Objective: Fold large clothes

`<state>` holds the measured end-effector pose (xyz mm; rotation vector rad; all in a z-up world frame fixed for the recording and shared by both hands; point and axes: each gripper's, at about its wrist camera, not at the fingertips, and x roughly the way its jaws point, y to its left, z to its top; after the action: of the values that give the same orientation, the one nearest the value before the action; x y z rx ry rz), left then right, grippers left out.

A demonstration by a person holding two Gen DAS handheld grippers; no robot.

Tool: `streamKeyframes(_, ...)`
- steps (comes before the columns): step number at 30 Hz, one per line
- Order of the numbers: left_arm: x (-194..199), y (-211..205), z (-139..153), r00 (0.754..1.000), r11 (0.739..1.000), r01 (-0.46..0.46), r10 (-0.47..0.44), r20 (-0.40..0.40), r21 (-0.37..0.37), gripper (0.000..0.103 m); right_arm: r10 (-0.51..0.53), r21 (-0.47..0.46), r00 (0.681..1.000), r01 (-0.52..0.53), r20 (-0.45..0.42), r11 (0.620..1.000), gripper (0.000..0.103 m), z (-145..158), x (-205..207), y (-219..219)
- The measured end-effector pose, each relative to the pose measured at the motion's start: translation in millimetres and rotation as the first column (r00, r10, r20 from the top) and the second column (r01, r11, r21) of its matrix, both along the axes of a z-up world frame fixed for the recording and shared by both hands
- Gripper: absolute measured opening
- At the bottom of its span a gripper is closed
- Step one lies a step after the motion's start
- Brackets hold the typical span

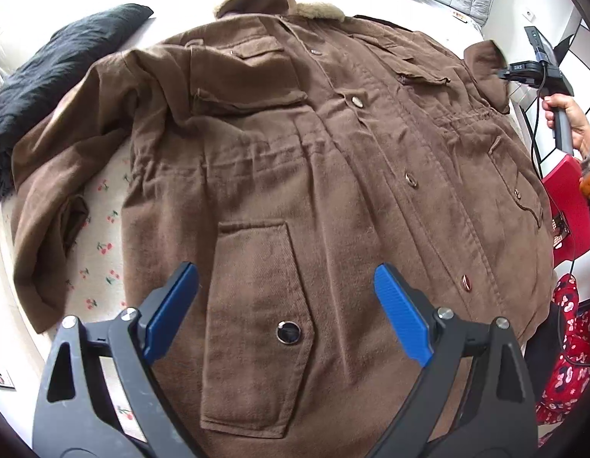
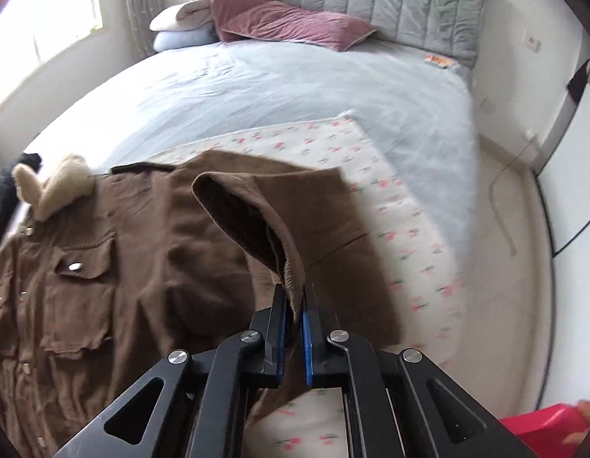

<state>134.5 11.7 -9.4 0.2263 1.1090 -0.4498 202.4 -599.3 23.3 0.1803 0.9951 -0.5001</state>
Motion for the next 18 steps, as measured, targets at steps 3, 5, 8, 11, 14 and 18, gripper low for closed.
streamKeyframes(3,6,0,8,0.999,0.999,-0.008,0.006,0.033,0.032,0.093,-0.108,-0.115,0.994,0.104,-0.025,0.988,0.006,24,-8,-38)
streamKeyframes(5,12,2,12,0.999,0.999,-0.016,0.014,0.048,0.045,0.093,-0.181,-0.233,0.983,0.166,-0.043,0.958,0.006,40,-11,-60)
streamKeyframes(8,21,9,19,0.997,0.998,-0.041,0.037,0.07,0.049,0.093,-0.27,-0.335,0.959,0.228,-0.082,0.914,0.006,50,-10,-93)
streamKeyframes(11,29,19,24,0.994,0.996,-0.079,0.076,0.082,0.046,0.093,-0.335,-0.464,0.931,0.236,-0.143,0.854,0.006,43,-6,-108)
streamKeyframes(14,38,32,27,0.99,0.992,-0.122,0.12,0.077,0.035,0.093,-0.408,-0.535,0.9,0.271,-0.155,0.8,0.014,34,-6,-120)
streamKeyframes(18,48,50,32,0.983,0.985,-0.16,0.153,0.101,0.064,0.093,-0.352,-0.395,0.932,0.292,-0.087,0.871,0.053,40,-1,-106)
